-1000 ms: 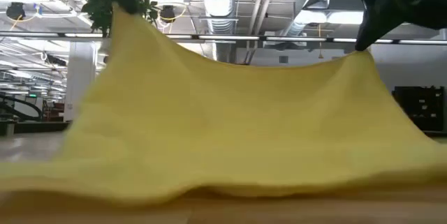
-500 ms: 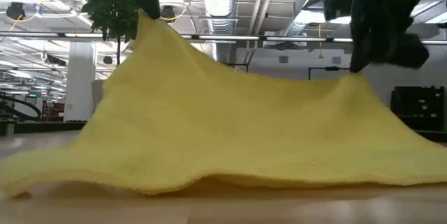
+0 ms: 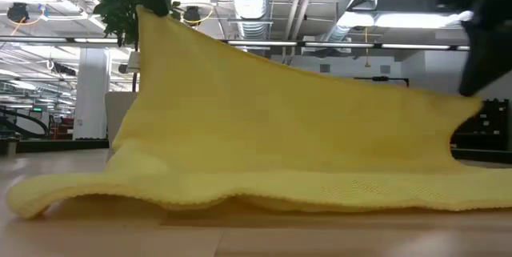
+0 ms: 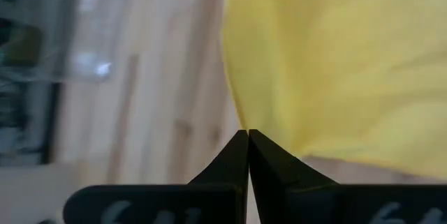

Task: Fold microfiber towels
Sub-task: Fold the yellow microfiber towel

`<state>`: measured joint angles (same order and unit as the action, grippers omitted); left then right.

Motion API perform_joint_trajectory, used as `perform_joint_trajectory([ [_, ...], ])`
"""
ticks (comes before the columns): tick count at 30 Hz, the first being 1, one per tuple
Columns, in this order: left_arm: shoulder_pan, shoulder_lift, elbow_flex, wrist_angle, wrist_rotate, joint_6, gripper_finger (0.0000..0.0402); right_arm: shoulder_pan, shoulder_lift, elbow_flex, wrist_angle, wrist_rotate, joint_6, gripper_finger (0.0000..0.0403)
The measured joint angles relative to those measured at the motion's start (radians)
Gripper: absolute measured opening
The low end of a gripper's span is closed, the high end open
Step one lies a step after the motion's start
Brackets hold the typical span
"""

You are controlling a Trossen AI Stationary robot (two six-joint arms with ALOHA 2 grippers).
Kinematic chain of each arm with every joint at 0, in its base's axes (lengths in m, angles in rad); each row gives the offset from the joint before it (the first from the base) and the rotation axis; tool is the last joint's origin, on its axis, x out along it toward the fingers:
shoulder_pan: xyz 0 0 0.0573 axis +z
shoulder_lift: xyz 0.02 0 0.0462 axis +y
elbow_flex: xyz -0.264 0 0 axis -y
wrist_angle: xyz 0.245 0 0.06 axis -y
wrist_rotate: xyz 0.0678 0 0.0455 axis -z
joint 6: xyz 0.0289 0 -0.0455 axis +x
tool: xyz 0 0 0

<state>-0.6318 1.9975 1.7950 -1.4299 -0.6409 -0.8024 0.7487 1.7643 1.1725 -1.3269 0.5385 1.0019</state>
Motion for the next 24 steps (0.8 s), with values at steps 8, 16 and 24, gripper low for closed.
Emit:
perform_joint_trajectory([
  [8, -0.047, 0.0, 0.0, 0.18, 0.009, 0.017, 0.0, 0.119, 0.003, 0.0, 0.052, -0.06, 0.125, 0.001],
  [16, -0.082, 0.0, 0.0, 0.196, 0.017, -0.043, 0.0, 0.199, 0.003, 0.0, 0.154, -0.09, 0.207, 0.0009],
  [24, -0.087, 0.001, -0.065, 0.341, 0.073, -0.028, 0.0, 0.216, 0.003, 0.0, 0.252, -0.09, 0.212, 0.0011],
])
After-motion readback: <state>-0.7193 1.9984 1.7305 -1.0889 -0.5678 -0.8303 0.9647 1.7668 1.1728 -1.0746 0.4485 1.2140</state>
